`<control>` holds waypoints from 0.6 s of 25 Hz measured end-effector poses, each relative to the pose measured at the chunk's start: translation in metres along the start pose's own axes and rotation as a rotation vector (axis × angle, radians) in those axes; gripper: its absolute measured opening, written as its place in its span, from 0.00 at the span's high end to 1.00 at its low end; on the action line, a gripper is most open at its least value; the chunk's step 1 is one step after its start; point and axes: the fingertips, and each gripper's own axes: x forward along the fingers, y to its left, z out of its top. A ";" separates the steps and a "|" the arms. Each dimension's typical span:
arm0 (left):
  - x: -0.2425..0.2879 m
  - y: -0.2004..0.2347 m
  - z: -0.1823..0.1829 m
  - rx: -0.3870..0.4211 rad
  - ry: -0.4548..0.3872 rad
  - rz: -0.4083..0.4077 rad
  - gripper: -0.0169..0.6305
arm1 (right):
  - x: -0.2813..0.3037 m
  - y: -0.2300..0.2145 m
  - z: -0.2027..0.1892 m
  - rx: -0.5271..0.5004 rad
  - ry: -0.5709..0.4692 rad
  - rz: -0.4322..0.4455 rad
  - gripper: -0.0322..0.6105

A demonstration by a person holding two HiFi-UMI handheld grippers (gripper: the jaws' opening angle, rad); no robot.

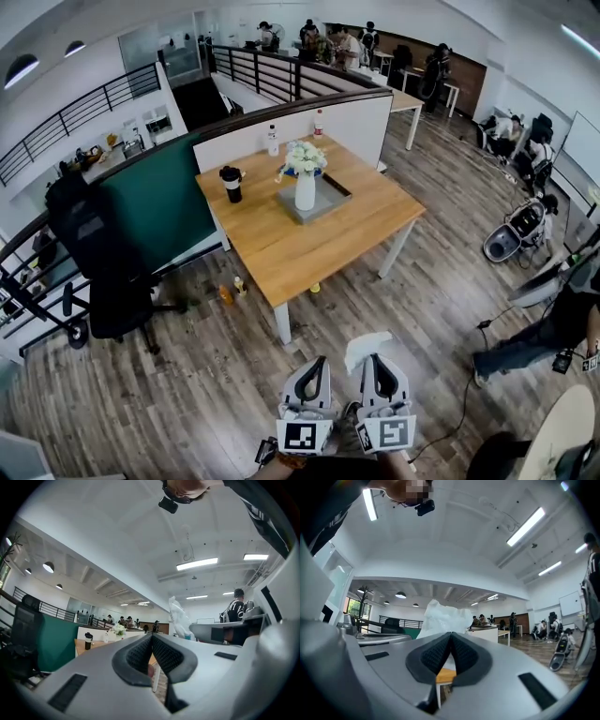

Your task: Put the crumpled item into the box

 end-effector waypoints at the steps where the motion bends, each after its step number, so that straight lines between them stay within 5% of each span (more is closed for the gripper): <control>1: 0.006 0.000 -0.003 0.006 0.006 -0.001 0.94 | 0.005 -0.004 -0.004 0.008 0.000 0.001 0.94; 15: 0.156 -0.073 -0.036 0.086 0.058 0.005 0.94 | 0.078 -0.156 -0.003 0.064 -0.054 0.048 0.94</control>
